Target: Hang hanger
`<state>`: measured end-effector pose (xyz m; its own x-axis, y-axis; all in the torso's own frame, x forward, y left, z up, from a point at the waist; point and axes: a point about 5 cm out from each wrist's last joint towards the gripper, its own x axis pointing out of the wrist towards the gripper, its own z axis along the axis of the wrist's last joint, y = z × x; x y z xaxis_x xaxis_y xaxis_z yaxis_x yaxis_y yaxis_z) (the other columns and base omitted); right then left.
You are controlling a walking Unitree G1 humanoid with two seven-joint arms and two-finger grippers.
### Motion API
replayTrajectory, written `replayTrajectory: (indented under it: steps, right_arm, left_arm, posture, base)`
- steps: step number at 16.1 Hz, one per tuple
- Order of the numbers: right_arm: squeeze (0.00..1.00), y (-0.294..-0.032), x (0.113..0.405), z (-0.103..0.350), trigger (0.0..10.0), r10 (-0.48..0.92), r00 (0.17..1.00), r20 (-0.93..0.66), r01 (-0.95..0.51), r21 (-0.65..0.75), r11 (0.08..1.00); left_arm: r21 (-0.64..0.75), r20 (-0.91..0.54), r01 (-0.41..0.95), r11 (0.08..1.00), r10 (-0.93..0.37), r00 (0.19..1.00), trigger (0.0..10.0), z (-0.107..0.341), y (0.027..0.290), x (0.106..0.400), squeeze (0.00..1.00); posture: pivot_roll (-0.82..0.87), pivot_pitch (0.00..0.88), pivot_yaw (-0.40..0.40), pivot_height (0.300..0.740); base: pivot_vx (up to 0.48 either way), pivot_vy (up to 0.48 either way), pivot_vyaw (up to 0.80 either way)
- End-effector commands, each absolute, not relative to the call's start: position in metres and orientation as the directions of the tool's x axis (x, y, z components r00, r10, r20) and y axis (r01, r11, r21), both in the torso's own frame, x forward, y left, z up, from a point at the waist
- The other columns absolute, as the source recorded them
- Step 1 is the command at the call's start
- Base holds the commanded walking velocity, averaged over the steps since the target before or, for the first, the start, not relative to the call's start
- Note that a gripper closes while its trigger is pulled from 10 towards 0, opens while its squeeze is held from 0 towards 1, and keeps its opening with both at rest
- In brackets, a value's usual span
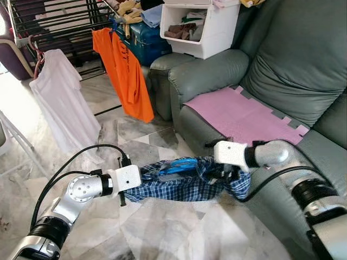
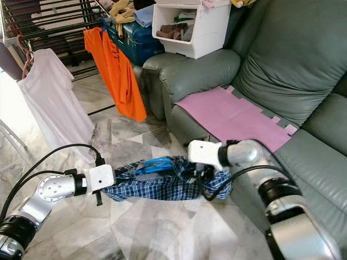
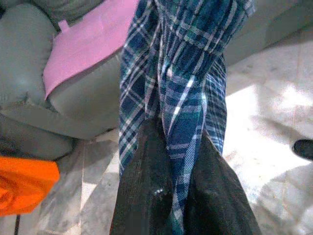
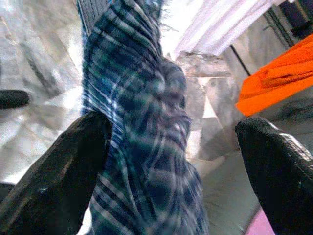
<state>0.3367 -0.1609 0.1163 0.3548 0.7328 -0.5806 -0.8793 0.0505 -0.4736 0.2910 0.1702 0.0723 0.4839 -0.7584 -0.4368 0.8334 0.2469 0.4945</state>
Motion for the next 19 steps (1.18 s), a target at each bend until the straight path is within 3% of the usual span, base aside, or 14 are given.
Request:
replayTrajectory:
  steps: [1,2,10,14,19]
  right_arm:
    - [0.0,-0.157,0.338,0.118,10.0,0.735,0.346,-0.584,-0.876,-0.481,0.031]
    - [0.0,-0.154,0.337,0.113,0.0,0.735,0.33,-0.593,-0.887,-0.461,0.026]
    - [0.0,-0.161,0.331,0.103,0.0,0.695,0.238,-0.678,-0.926,-0.374,-0.047]
    - [0.0,-0.172,0.335,0.107,0.0,0.676,0.277,-0.682,-0.924,-0.383,-0.008]
    - [0.0,-0.176,0.342,0.116,0.0,0.699,0.376,-0.609,-0.895,-0.434,0.103]
  left_arm:
    - [0.526,-0.374,0.814,0.247,-0.792,0.482,10.0,0.085,0.162,0.295,0.0]
    - [0.53,-0.36,0.815,0.234,-0.809,0.466,10.0,0.087,0.157,0.294,0.0]
    - [0.529,-0.355,0.816,0.233,-0.813,0.462,10.0,0.088,0.154,0.295,0.0]
    - [0.525,-0.363,0.818,0.235,-0.808,0.464,10.0,0.086,0.154,0.295,0.0]
    - [0.516,-0.379,0.818,0.254,-0.789,0.484,10.0,0.08,0.162,0.295,0.0]
  posture:
    - [-0.11,0.0,0.047,0.74]
    - [-0.11,0.0,0.047,0.74]
    - [-0.11,0.0,0.04,0.74]
    - [-0.12,0.0,0.041,0.74]
    - [-0.12,0.0,0.044,0.74]
  base:
    - [0.0,0.0,0.0]
    - [0.0,0.0,0.0]
    - [0.0,0.0,0.0]
    - [0.0,0.0,0.0]
    - [0.0,0.0,0.0]
